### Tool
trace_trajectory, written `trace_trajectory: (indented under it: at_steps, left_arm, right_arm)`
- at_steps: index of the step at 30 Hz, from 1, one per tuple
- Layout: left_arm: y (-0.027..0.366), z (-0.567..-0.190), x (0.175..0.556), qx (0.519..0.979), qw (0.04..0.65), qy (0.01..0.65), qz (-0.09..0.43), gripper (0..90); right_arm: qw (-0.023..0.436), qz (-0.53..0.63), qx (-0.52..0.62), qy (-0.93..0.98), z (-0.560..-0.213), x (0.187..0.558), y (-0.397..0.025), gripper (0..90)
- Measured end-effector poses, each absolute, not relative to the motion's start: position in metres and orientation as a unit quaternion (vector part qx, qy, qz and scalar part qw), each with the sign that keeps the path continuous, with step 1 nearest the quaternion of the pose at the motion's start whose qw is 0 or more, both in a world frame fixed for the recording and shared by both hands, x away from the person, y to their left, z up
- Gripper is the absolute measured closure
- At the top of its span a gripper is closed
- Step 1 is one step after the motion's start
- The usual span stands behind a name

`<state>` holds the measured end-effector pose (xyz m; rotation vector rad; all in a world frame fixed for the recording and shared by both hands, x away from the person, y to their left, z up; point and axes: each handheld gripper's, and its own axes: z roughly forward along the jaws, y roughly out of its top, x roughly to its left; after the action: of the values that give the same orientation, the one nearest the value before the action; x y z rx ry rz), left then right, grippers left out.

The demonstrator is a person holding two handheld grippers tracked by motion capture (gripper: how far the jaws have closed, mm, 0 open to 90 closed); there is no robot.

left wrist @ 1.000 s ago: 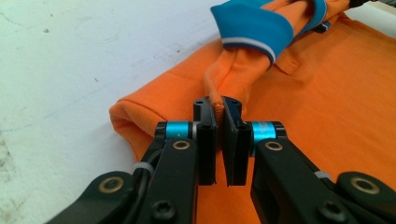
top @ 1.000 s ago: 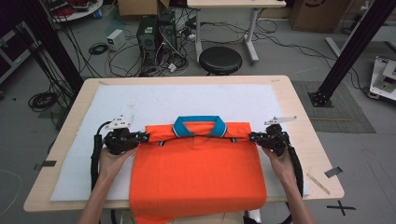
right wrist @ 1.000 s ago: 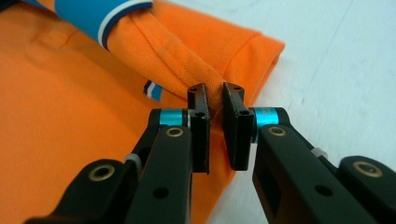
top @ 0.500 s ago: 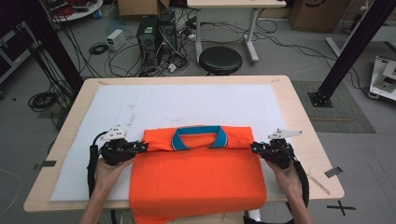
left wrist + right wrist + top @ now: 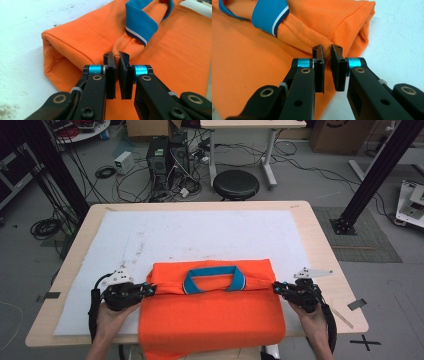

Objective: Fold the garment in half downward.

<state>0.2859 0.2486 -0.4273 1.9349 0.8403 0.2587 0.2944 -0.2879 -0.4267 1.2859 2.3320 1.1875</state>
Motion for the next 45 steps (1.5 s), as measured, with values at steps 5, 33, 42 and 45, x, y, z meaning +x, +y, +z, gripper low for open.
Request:
trace_trajectory:
  at_steps: [5,33,42,45]
  left_arm:
    - [0.245,-0.427,0.276,0.801,0.485,0.336,0.106,85.0]
    - [0.258,-0.443,0.23,0.815,0.478,0.321,0.058,84.9]
    - [0.26,-0.434,0.237,0.807,0.486,0.333,0.046,64.8]
    - [0.254,-0.421,0.243,0.798,0.503,0.326,0.055,64.1]
  right_arm:
    - [0.105,0.41,0.439,0.792,-0.428,0.285,-0.291,83.2]
    - [0.064,0.415,0.432,0.798,-0.437,0.235,-0.306,83.0]
    - [0.039,0.419,0.431,0.798,-0.435,0.241,-0.303,67.7]
    - [0.049,0.431,0.417,0.799,-0.423,0.244,-0.295,61.8]
